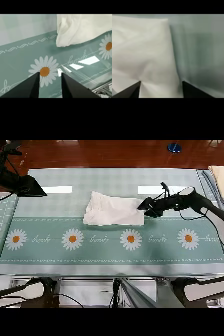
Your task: Fold the shirts.
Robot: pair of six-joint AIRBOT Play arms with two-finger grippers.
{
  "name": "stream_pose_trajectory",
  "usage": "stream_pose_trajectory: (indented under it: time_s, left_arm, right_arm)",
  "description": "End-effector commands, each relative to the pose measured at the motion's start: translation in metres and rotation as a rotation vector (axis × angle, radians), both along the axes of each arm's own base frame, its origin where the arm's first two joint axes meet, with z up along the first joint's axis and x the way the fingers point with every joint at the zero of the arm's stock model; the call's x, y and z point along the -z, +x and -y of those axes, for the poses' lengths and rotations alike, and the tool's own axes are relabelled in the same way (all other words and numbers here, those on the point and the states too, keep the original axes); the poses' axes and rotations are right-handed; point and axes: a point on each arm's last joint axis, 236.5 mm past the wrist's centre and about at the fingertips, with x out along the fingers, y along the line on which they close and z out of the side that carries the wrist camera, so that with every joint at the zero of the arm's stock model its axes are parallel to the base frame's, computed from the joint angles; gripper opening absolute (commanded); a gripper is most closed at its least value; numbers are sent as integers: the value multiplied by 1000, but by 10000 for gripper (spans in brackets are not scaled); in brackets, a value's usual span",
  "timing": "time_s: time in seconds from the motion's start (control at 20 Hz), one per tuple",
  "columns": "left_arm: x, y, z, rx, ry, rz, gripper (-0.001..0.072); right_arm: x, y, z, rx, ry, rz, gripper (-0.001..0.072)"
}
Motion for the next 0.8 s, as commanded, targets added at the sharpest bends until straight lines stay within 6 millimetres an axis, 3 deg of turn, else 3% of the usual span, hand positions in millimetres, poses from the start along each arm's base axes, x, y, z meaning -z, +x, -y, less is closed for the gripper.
stream_pose_trajectory:
  time_s: [0.0,0.05,0.1,0.15,0.3,0.4,0.45,0.55,0.75]
  left_arm:
    - [2,-1,-3,-8,10,-8,340]
    - [2,-1,-3,-12,10,-10,340]
    - [2,-1,-3,-12,9,-9,340]
    - [2,-1,-3,-12,9,-9,339]
    - [2,0,-3,-12,9,-8,337]
    - [1,1,-3,-15,10,-4,327]
    - [1,2,-3,-18,9,1,327]
    - [-1,8,0,-25,-4,24,327]
    - [-14,16,18,-23,-96,66,327]
  right_arm:
    - [21,-3,-33,25,39,-59,564]
    - [22,-4,-37,24,47,-64,434]
    - [19,-2,-39,31,60,-60,198]
    - [8,3,-39,58,97,-53,21]
    - [-58,20,-23,70,205,90,19]
    - [-109,20,17,111,182,173,19]
    - [-130,12,46,149,135,183,19]
    - [-151,-28,111,227,-25,124,19]
    - [-171,-142,229,432,-415,-57,19]
